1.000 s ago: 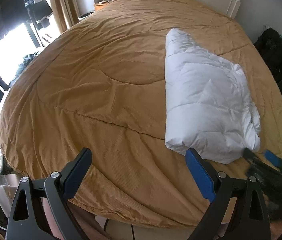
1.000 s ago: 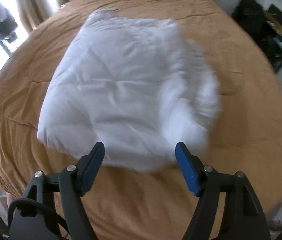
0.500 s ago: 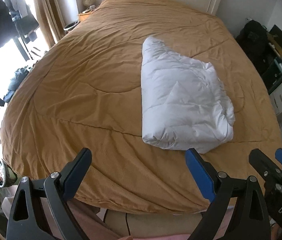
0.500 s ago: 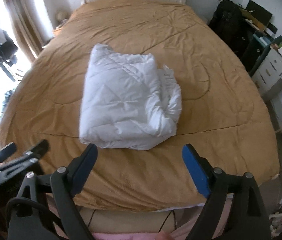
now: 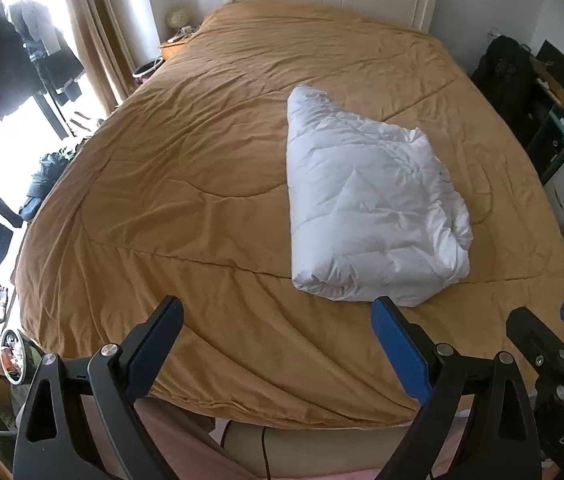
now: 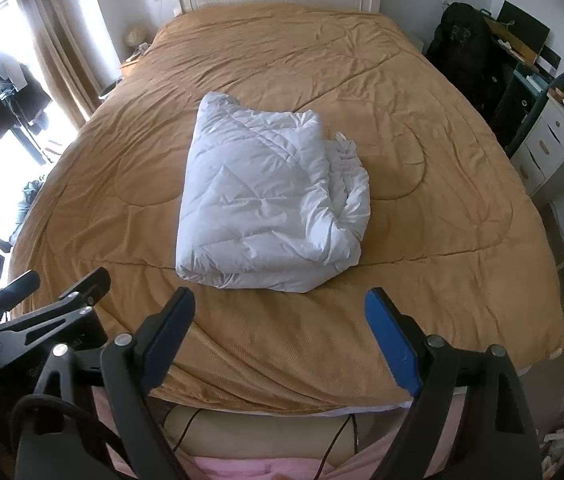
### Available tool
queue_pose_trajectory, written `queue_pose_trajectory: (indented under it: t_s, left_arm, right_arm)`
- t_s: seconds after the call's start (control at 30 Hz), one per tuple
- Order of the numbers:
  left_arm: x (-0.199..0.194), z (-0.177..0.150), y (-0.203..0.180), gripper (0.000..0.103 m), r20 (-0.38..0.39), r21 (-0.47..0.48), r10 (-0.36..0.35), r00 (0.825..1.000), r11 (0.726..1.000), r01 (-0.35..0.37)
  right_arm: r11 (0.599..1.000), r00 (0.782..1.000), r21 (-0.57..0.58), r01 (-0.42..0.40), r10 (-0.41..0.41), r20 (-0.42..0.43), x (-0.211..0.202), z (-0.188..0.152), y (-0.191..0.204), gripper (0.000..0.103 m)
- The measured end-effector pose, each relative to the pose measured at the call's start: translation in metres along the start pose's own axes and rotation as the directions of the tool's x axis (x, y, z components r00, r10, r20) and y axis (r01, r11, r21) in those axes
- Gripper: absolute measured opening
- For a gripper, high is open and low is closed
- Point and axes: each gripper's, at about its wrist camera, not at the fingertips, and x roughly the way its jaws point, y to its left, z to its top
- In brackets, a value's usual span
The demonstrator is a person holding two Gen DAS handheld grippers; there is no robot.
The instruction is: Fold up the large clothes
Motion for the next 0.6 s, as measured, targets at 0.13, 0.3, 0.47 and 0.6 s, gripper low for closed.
queue_pose_trajectory:
  t_s: [0.13,0.3,0.47,0.6]
  left_arm:
    - [-0.002,-0.003,-0.003,0.095,-0.006,0.001,-0.021,1.000,1.000,0.021]
    - [-0.002,-0.006,-0.003,0.095,-0.012,0.008,-0.010,1.000,1.000,0.010]
    - [-0.004,-0.008,-0.003,0.095,-0.010,0.001,-0.019,1.000,1.000,0.019]
    - [-0.005,-0.009,-0.002,0.095,-0.011,-0.004,-0.027,1.000,1.000,0.027]
  right_arm:
    - [1.000,1.000,0.006,0.011,-0.011,0.005,-0.002,-0.002,0.000,0.087]
    - [1.000,1.000,-0.001,0.011,-0.011,0.012,-0.005,-0.004,0.001,0.087]
    - [1.000,1.000,-0.013,0.018,-0.018,0.008,-0.005,-0.009,0.004,0.087]
    - [1.000,1.000,-0.014,0.023,-0.023,-0.001,-0.004,-0.012,0.004,0.087]
